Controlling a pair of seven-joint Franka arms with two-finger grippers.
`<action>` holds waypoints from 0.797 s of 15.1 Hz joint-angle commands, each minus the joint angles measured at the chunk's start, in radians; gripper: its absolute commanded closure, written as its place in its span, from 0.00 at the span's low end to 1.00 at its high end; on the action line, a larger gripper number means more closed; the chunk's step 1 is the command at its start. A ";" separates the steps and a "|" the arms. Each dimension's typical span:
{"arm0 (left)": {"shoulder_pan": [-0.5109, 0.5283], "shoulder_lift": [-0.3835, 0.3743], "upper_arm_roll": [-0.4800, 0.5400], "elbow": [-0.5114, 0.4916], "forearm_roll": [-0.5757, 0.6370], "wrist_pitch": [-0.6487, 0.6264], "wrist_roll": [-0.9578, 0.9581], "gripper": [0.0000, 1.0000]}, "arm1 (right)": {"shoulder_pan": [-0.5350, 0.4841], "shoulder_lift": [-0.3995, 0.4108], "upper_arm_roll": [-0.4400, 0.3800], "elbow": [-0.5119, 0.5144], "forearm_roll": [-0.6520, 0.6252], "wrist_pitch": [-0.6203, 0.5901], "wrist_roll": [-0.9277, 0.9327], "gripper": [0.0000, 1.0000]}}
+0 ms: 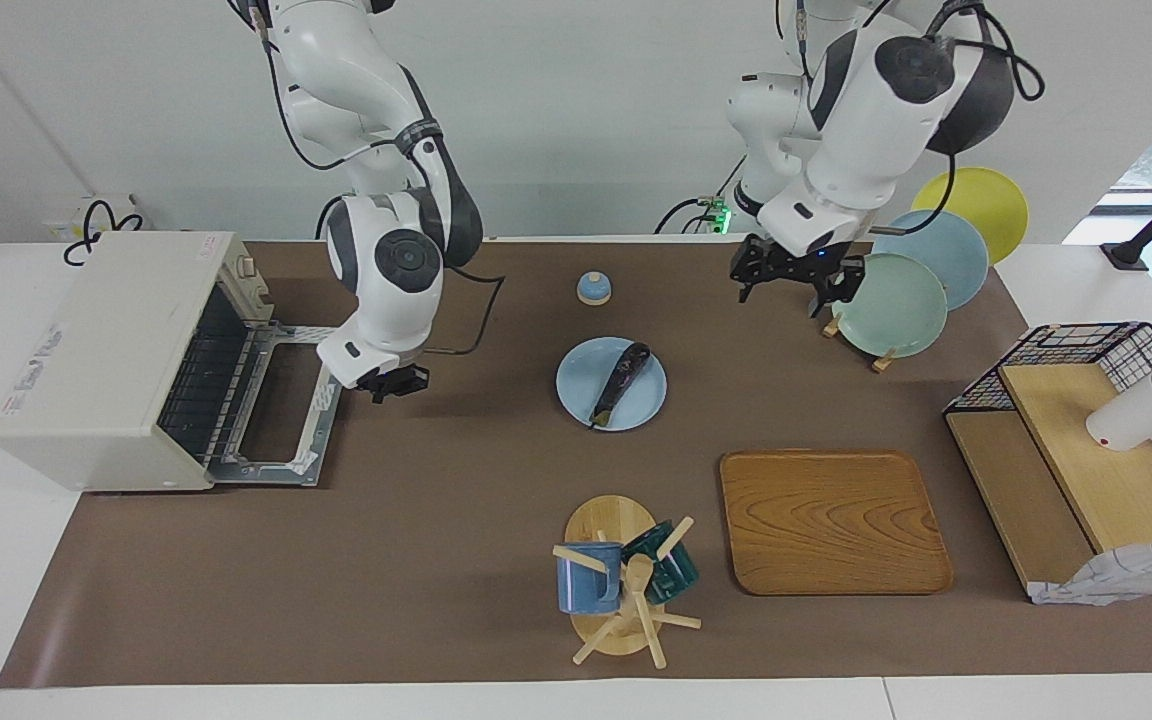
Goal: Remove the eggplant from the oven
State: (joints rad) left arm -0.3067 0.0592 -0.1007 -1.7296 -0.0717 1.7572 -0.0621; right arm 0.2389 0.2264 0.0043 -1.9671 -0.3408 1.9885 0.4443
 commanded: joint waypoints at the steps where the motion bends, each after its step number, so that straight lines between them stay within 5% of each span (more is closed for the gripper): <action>1: -0.084 0.092 0.015 -0.002 -0.010 0.099 -0.030 0.00 | -0.043 -0.076 0.017 -0.142 -0.027 0.084 0.007 1.00; 4: -0.141 0.154 0.015 -0.036 -0.011 0.182 -0.027 0.00 | -0.088 -0.071 0.017 -0.189 -0.032 0.157 0.002 1.00; 8: -0.235 0.165 0.015 -0.208 -0.013 0.355 -0.027 0.00 | -0.110 -0.061 0.017 -0.203 -0.033 0.173 0.002 1.00; 12: -0.279 0.200 0.015 -0.228 -0.013 0.386 -0.025 0.00 | -0.145 -0.061 0.017 -0.229 -0.038 0.223 -0.028 1.00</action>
State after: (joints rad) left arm -0.5548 0.2620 -0.1025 -1.9372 -0.0725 2.1167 -0.0906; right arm 0.1341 0.1859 0.0050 -2.1613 -0.3498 2.1726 0.4408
